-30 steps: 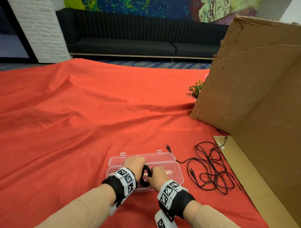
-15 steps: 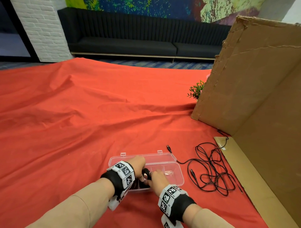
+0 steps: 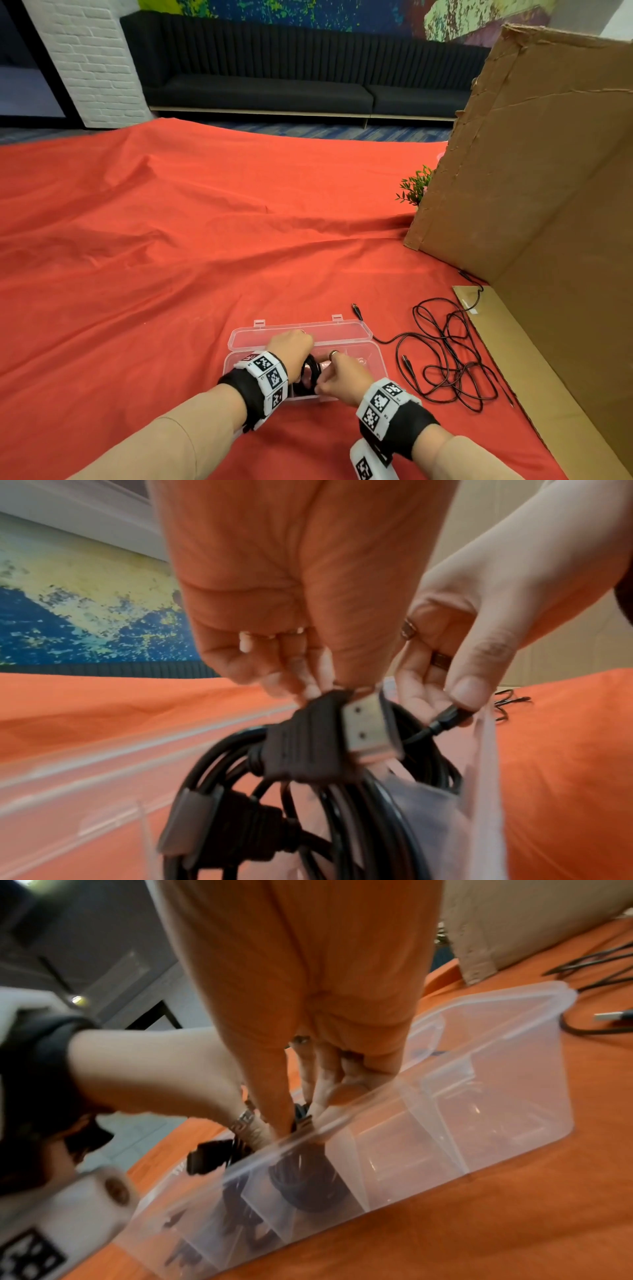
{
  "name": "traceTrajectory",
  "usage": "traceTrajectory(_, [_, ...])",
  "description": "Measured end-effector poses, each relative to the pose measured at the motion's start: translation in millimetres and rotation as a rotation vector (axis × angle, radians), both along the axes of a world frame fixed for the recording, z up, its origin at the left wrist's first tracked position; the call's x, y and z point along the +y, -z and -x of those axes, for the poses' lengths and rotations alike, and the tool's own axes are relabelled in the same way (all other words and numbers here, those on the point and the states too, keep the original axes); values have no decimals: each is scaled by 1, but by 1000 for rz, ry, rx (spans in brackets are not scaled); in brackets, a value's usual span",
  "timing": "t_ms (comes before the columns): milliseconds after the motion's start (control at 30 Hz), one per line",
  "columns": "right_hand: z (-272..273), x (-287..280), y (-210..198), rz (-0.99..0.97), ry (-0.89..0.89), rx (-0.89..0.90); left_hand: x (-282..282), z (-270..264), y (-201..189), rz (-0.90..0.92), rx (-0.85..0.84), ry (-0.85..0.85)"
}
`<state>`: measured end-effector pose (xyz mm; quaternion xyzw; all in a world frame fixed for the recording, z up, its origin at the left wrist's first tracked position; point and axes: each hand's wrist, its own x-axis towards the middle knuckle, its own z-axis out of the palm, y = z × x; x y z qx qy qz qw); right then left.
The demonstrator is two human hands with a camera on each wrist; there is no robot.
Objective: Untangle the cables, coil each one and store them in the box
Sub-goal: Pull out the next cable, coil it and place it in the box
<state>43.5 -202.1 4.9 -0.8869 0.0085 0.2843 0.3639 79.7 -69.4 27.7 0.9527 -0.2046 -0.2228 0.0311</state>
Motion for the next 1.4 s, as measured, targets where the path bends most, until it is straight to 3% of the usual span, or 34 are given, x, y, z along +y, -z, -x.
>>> traceTrajectory(167, [3, -7, -7, -203, 140, 69, 8, -9, 3, 266, 176, -59])
traceTrajectory(367, [2, 3, -4, -244, 296, 57, 0, -8, -3, 153, 109, 7])
traceTrajectory(467, [0, 13, 3, -145, 271, 16, -5, -7, -9, 44, 66, 36])
traceTrajectory(633, [-4, 20, 9, 98, 111, -103, 0, -6, -11, 47, 133, 41])
traceTrajectory(767, [-4, 7, 5, 49, 98, -47, 13, -6, -17, 98, 237, 84])
traceTrajectory(1000, [-3, -8, -5, 1, 25, -49, 42, 2, -36, 123, 196, 45])
traceTrajectory(1267, [1, -3, -9, 124, -99, -12, 62, 22, -22, 144, 229, -1])
traceTrajectory(1400, [5, 11, -16, 197, -138, -111, 60, 28, -20, 101, 194, -17])
